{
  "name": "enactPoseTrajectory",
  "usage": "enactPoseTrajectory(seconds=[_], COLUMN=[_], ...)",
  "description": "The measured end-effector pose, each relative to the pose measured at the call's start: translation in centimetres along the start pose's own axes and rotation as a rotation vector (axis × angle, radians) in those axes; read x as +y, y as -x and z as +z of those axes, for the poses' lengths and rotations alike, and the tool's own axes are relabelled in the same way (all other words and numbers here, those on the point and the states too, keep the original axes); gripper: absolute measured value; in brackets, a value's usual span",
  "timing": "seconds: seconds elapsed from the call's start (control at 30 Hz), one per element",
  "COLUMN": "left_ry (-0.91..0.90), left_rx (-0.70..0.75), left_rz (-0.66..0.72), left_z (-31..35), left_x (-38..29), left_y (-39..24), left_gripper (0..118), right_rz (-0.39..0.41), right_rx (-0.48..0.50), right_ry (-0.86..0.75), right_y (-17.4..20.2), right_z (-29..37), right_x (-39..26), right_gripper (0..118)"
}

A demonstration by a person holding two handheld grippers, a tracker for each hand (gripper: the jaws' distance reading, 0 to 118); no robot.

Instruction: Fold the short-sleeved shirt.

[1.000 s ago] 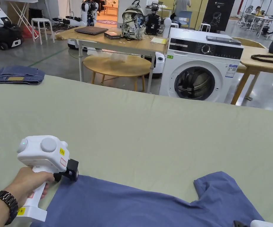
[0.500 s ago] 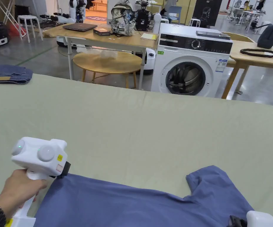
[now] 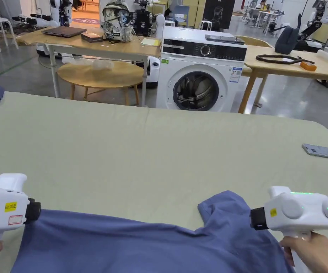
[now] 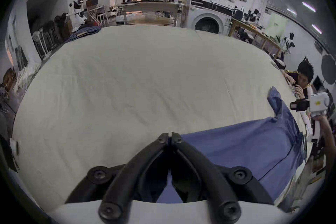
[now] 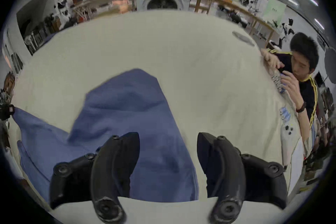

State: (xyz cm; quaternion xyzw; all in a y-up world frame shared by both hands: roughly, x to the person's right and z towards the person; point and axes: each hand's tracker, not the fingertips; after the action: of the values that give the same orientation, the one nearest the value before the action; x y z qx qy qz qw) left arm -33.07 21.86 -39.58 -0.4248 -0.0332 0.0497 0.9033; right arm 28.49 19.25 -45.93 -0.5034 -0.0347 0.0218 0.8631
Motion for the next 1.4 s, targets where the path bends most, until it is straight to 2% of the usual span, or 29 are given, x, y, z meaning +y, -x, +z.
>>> enactPoseTrajectory(seconds=[0.13,0.23,0.27,0.33,0.37,0.43,0.57,0.6,0.63,0.73,0.8,0.97,1.2,1.4], left_ry=[0.01,0.02,0.022,0.022,0.023,0.025,0.018,0.012,0.011,-0.009,-0.022,-0.077,-0.091,-0.042], left_rx=[0.006,0.013,0.012,0.013,0.012,0.007,-0.004,-0.007,-0.008,-0.013,-0.022,-0.035,-0.051,-0.045], left_rz=[0.018,0.021,0.023,0.027,0.029,0.035,0.051,0.055,0.057,0.058,0.06,0.06,0.057,0.049], left_z=[0.3,0.4,-0.6,-0.6,-0.6,-0.8,-0.4,-0.2,0.6,2.8,2.5,6.7,11.0,13.2], left_x=[-0.7,-1.1,-1.2,-1.3,-1.4,-1.3,-1.1,-1.1,-1.1,-1.5,-1.7,-3.1,-6.1,-10.7], left_y=[-0.3,-0.3,0.3,0.3,0.3,0.5,0.6,0.7,0.4,-0.3,0.5,1.3,1.4,1.4], left_gripper=[0,0,0,0,0,0,0,0,0,0,0,0,0,0], right_rz=[-0.026,-0.021,-0.023,-0.027,-0.025,-0.018,-0.095,-0.094,-0.1,-0.065,-0.069,-0.081,-0.056,-0.043], right_rx=[0.039,0.032,0.025,0.018,0.013,0.01,0.055,0.054,0.042,0.053,0.052,0.058,0.07,0.076], right_ry=[0.119,0.128,0.126,0.12,0.115,0.109,0.018,0.015,0.011,-0.065,-0.112,-0.185,-0.206,-0.186], right_y=[-0.1,0.1,0.2,0.7,0.9,1.3,1.6,0.1,0.2,0.4,0.3,-0.2,-0.9,-1.0], right_z=[-3.4,-3.8,-3.5,-3.0,-2.9,-2.1,1.7,1.2,2.4,6.4,8.9,15.0,19.3,20.1], right_x=[0.2,0.3,0.3,0.2,0.2,-0.1,-0.9,-0.5,-0.7,-1.9,-2.7,-6.9,-13.0,-18.5], right_gripper=[68,64,56,13,0,0,0,0,0,0,0,0,0,0])
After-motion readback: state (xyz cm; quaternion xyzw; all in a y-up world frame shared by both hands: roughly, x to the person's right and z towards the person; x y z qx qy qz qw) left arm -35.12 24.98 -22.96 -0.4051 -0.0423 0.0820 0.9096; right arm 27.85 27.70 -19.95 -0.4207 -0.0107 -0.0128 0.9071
